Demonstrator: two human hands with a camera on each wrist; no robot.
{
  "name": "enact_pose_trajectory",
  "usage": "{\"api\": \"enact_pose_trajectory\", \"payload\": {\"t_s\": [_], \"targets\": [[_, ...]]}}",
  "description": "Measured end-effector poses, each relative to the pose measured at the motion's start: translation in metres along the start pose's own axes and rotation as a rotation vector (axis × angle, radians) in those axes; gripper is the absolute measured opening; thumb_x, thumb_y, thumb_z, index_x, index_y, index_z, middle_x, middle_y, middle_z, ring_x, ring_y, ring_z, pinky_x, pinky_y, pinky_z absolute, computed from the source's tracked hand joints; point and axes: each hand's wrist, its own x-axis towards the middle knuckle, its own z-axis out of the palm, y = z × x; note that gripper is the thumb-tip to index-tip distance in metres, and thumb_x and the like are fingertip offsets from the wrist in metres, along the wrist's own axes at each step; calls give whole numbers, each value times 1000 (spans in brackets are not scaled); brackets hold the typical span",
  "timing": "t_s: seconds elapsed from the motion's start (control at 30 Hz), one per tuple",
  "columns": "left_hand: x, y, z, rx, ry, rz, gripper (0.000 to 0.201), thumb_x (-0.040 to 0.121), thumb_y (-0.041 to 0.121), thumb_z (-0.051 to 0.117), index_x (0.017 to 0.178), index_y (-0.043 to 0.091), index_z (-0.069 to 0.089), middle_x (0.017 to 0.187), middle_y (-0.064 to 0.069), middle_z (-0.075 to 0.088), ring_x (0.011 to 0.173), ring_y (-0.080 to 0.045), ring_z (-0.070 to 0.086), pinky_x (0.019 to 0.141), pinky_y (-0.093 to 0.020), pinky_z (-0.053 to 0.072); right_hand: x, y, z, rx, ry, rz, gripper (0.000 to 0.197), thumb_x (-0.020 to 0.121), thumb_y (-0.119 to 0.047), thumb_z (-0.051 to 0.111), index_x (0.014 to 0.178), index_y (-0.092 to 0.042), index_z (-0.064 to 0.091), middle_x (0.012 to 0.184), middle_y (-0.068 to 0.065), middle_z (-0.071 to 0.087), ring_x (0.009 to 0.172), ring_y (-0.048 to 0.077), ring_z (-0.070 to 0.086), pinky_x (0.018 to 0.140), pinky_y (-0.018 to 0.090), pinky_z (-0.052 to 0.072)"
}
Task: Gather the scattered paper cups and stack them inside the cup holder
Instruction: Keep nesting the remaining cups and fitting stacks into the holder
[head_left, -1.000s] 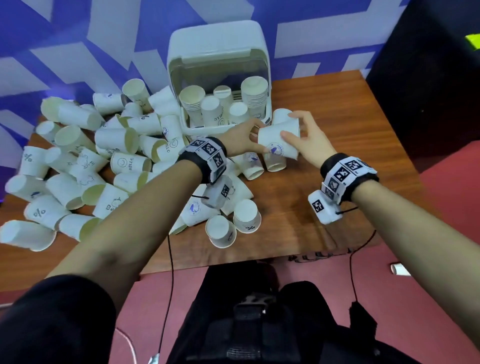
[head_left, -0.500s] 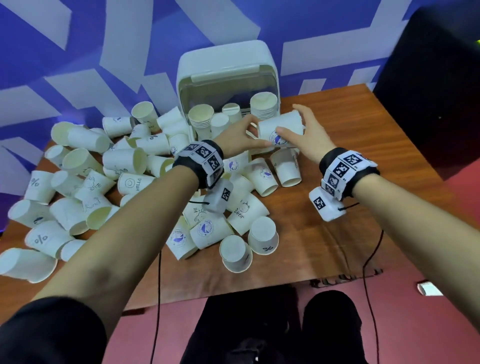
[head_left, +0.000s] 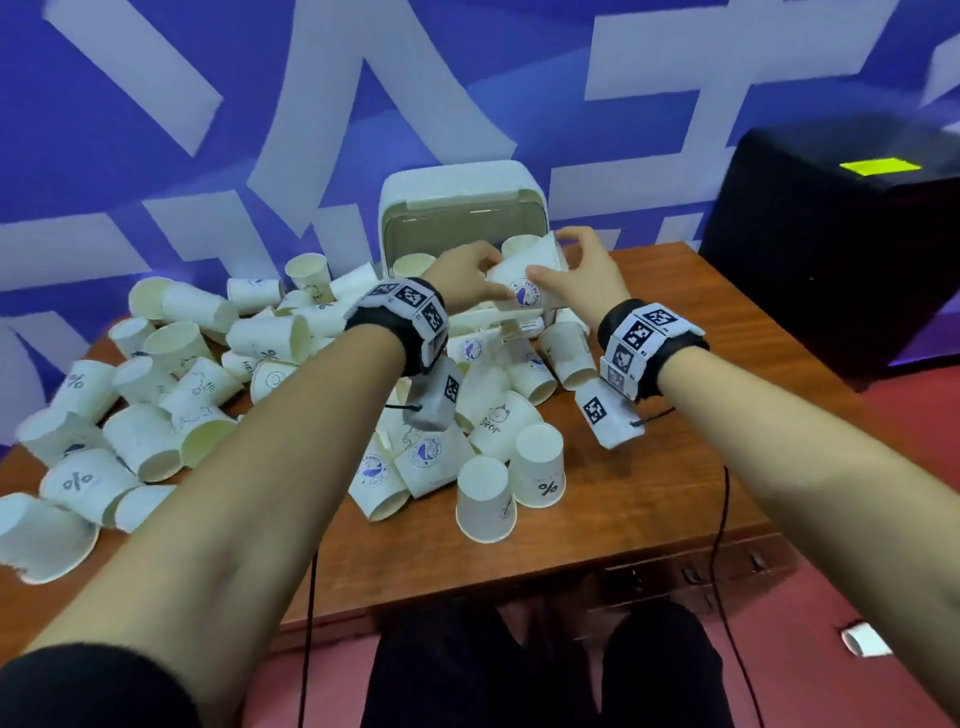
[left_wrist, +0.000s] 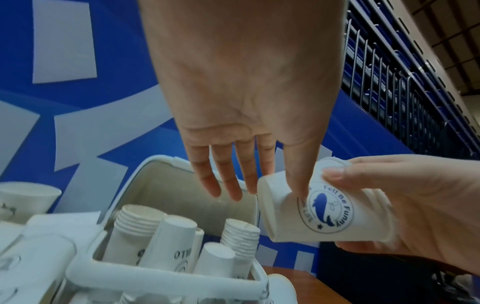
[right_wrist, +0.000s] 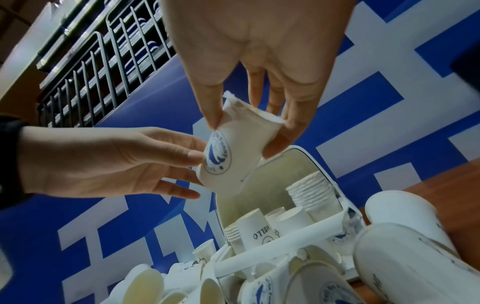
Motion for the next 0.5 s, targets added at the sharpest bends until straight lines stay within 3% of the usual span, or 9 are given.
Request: {"api": "enact_pose_trajectory", "payload": {"t_s": [0.13, 0.27, 0.4, 0.5], "targets": [[-3, 12, -16, 9, 32, 22, 43, 79, 27, 75, 117, 14, 60, 117, -5, 64, 110, -22, 57, 96, -37, 45, -5, -20, -8, -63, 46, -50, 55, 80, -28, 72, 124, -11, 43, 120, 3, 50, 103, 13, 46, 81, 23, 34], [-12, 27, -14, -82, 58, 42, 53, 76, 25, 77, 123, 16, 56, 119, -3, 63, 109, -21, 58, 97, -38, 46, -12, -29, -16, -129, 77, -81, 42, 79, -31, 71, 111, -13, 50, 117, 3, 51, 106, 19, 49, 81, 27, 36], [-12, 33, -7, -105, 87, 73, 54, 79, 19, 74, 128, 15, 52, 122, -6, 62, 112, -22, 57, 98, -37, 45, -7, -32, -19, -246, 59, -150, 29, 80, -26, 71, 102, -8, 62, 123, 9, 50, 116, 22, 47, 88, 22, 31], [-4, 32, -7, -122, 90, 88, 61, 79, 14, 72, 134, 16, 45, 119, -6, 62, 109, -22, 57, 97, -38, 46, 7, -34, -19, -245, 42, -160, 28, 83, -21, 69, 106, -5, 65, 135, 11, 43, 126, 23, 41, 99, 25, 30]]}}
